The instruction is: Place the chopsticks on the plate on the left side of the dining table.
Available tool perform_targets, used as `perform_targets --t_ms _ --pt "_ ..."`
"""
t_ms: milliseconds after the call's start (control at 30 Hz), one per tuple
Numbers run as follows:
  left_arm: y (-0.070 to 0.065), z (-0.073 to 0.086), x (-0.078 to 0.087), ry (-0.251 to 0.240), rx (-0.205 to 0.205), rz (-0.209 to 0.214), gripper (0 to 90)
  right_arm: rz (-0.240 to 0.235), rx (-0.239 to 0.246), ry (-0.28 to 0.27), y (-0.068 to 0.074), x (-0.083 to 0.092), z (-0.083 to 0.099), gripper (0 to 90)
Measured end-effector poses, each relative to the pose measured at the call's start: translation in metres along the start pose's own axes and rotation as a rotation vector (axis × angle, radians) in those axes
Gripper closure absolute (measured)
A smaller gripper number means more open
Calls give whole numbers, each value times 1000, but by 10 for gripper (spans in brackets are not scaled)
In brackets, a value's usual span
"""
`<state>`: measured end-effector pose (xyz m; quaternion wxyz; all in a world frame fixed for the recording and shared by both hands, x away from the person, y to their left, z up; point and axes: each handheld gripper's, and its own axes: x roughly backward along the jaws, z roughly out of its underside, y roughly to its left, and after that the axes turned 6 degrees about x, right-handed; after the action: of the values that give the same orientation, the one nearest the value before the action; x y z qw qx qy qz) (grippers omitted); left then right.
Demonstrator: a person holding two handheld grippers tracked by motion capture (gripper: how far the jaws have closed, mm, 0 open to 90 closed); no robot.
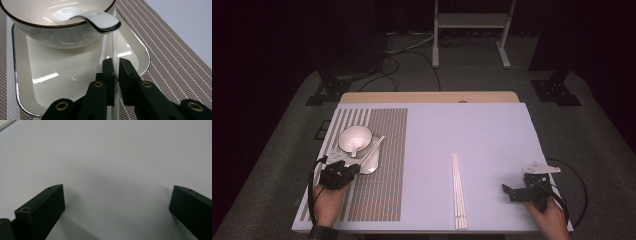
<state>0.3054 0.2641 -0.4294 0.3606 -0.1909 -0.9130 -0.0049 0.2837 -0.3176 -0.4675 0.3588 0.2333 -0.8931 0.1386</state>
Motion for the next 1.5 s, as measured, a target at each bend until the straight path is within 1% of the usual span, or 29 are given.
perform_targets --t_ms 67,167,267,367,533,600,667,733,833,967,1000,1133,1200,1233,1333,1500 --pt "0 0 2 -5 6 -1 829 0 0 0 0 0 0 0" --pt "-1 1 7 -24 22 7 808 0 0 0 0 0 0 0" --pt "-5 3 13 -39 33 15 786 0 0 0 0 0 0 0" --pt "-12 5 18 -48 41 25 752 0 0 0 0 0 0 0" --pt "-28 11 23 -54 33 29 681 0 0 0 0 0 0 0" --pt "-32 13 25 -53 34 33 653 0 0 0 0 0 0 0" --pt "-35 17 27 -53 40 34 606 0 0 0 0 0 0 0" --pt "-38 21 28 -53 43 33 556 0 0 0 0 0 0 0" --pt "-42 25 28 -40 40 30 431 0 0 0 0 0 0 0" --pt "-49 28 25 -33 30 48 234 0 0 0 0 0 0 0" --pt "-51 28 24 -29 28 46 166 0 0 0 0 0 0 0" --pt "-56 27 15 -7 33 66 20 0 0 0 0 0 0 0" --pt "-59 28 13 -7 28 66 0 0 0 0 0 0 0 0" --pt "-60 28 12 -8 16 66 0 0 0 0 0 0 0 0" --pt "-61 28 9 -2 15 63 0 0 0 0 0 0 0 0" --pt "-59 29 3 15 0 57 0 0 0 0 0 0 0 0"
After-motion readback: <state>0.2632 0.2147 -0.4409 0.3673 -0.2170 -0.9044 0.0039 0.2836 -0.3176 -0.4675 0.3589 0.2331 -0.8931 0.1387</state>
